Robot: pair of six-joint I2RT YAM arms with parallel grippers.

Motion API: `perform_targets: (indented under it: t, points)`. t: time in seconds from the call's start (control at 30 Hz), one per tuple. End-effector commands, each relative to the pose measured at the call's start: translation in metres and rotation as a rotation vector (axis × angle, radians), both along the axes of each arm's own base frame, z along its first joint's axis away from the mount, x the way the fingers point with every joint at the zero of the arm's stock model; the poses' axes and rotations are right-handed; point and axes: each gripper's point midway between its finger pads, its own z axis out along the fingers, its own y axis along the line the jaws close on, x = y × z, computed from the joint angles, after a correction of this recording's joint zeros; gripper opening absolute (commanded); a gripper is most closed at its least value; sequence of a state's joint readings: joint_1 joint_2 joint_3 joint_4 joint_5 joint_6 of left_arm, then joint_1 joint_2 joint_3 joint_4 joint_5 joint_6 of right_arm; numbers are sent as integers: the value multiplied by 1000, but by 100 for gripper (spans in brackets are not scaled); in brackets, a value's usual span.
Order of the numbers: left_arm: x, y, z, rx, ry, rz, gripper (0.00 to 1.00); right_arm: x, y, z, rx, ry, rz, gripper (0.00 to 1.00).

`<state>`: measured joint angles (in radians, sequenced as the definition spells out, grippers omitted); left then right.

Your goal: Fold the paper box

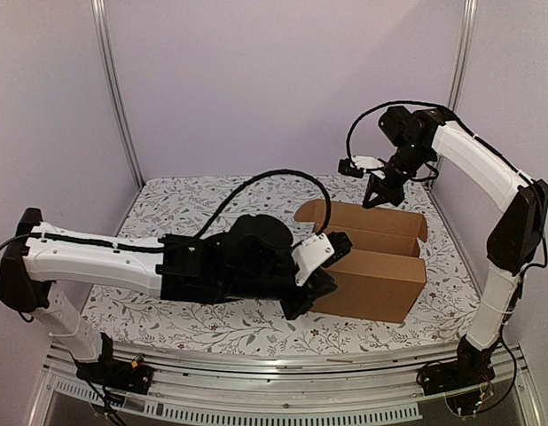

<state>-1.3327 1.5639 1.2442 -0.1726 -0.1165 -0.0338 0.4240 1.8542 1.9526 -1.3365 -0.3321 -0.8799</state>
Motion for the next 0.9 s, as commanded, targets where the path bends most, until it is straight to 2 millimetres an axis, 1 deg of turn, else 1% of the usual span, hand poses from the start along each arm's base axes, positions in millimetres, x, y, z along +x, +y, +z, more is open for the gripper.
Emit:
perform_targets:
  t: [0.0, 0.07, 0.1, 0.17, 0.27, 0.37, 0.43, 0.5, 0.6, 0.63, 0.67, 0.7, 0.73, 0.8, 0.87]
  points:
    - [7, -41, -53, -42, 82, 59, 11, -35, -12, -12, -38, 189, -20, 0]
    - [19, -53, -57, -58, 53, 105, 10, -37, -11, -12, -33, 197, -25, 0]
    - [25, -58, -54, -73, 27, 125, 10, -37, -12, -12, -35, 200, -28, 0]
    - [40, -63, -49, -89, -19, 178, 10, -37, -16, -14, -44, 204, -36, 0]
    - [63, -63, -44, -102, -47, 239, 11, -33, -24, -20, -46, 220, -55, 0]
    - [88, -60, -42, -112, -44, 286, 11, -23, -34, -28, -46, 237, -82, 0]
    - [109, -57, -37, -126, -37, 307, 12, -14, -43, -36, -47, 253, -106, 0]
    - [132, -58, -38, -125, -20, 321, 12, -6, -52, -45, -46, 280, -131, 0]
    - [169, -68, -53, -100, 44, 333, 12, 7, -67, -72, -58, 347, -165, 0]
    - [181, -72, -61, -94, 68, 326, 12, 11, -71, -83, -55, 378, -181, 0]
    - [189, -78, -67, -88, 89, 314, 12, 15, -77, -90, -50, 396, -199, 0]
    - [199, -82, -89, -46, 113, 319, 12, 19, -82, -99, -45, 418, -221, 0]
    - [208, -87, -94, -39, 128, 315, 12, 23, -88, -108, -34, 450, -248, 0]
    - [217, -91, -111, -6, 163, 307, 11, 26, -97, -119, 12, 513, -306, 0]
    - [218, -93, -125, 16, 182, 299, 11, 18, -102, -131, 63, 597, -354, 1]
